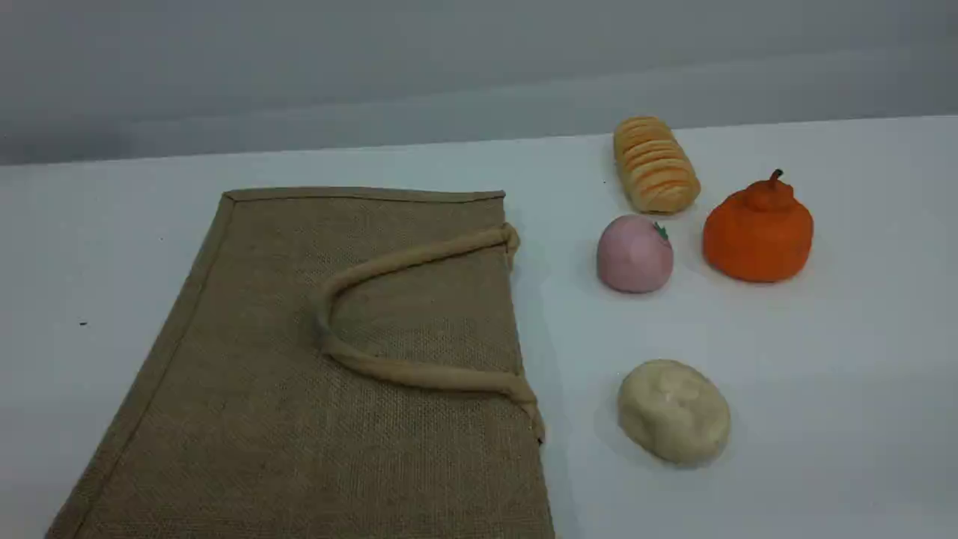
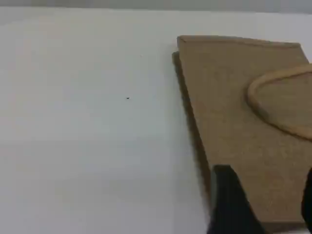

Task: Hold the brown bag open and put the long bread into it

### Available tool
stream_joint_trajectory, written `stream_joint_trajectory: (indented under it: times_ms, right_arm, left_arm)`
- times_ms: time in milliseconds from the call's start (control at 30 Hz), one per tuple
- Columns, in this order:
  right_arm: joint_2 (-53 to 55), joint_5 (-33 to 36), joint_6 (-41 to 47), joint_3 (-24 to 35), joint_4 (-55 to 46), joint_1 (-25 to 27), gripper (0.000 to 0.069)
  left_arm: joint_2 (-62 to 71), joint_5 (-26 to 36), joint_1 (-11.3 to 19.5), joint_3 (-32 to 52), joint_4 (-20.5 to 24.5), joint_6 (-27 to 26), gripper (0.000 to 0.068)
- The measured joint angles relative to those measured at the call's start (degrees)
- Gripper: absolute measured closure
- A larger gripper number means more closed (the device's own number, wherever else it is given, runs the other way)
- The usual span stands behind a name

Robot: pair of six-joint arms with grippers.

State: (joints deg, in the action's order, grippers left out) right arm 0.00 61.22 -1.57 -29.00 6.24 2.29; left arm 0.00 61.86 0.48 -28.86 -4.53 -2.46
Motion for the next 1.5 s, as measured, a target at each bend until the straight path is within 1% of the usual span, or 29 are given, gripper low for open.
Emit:
stream_joint_trajectory:
  times_ms: [1500]
  right_arm:
    - [0.0,0.0,0.0,0.0,1.2,0.0,0.0187]
  left_arm:
    - [0.0,0.0,0.0,0.0,0.0,0.0,0.0347]
